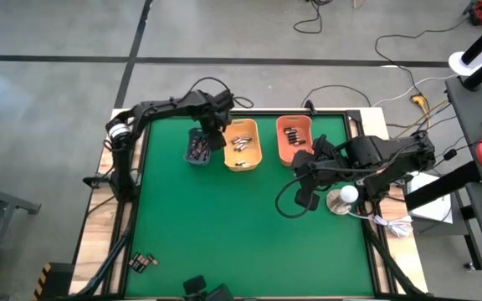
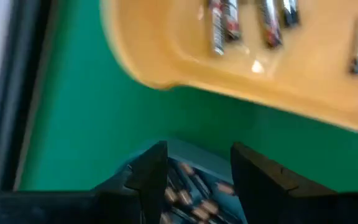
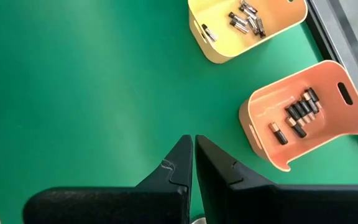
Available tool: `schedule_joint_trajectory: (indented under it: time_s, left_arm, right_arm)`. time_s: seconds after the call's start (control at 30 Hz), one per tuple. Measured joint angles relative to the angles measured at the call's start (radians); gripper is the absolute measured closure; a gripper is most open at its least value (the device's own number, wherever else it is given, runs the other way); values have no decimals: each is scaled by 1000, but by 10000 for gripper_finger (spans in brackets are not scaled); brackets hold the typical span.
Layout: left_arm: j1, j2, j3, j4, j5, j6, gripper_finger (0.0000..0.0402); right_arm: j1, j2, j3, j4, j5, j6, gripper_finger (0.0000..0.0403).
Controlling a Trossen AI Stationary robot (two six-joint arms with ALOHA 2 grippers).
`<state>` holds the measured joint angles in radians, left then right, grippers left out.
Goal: Sort batteries
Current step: Adjust the bin
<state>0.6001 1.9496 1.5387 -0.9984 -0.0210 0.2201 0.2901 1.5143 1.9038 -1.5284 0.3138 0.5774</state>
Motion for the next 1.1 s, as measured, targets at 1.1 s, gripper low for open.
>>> schedule_joint_trajectory:
  time_s: [1.1]
  left_arm:
    - [-165,-14,37,45,-44,-74,247]
  right_arm:
    - [0,0,0,0,-7,6,390]
